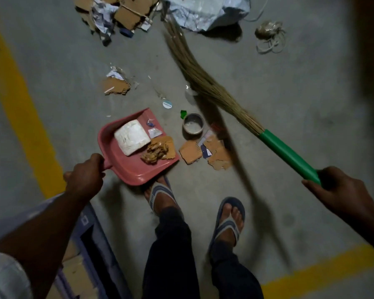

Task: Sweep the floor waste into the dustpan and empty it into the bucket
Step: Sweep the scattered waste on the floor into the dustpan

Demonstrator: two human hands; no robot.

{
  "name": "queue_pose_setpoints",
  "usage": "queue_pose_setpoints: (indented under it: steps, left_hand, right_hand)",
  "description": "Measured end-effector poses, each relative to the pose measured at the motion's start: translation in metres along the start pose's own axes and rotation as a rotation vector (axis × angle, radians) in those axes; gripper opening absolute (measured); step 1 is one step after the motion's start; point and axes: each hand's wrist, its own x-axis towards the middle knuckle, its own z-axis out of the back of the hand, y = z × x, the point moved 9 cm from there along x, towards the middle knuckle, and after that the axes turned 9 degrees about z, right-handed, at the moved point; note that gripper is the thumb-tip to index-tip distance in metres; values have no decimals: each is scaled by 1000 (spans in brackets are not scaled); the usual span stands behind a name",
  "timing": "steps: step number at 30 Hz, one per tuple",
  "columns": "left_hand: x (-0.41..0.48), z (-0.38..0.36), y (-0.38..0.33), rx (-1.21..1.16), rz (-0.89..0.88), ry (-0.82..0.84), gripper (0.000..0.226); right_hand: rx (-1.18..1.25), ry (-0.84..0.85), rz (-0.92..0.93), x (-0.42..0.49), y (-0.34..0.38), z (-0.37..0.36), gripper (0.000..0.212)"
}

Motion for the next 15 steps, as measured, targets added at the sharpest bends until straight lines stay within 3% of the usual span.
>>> queue_pose_setpoints:
  steps: [5, 15]
  left_hand:
    - [-18, -33, 13, 15, 51, 32, 27]
    - [-37, -96, -24, -174, 72, 78, 36]
  right_hand:
    - [39, 66, -79, -33, -21, -46, 37]
    - [184, 122, -45, -92, 15, -156, 30]
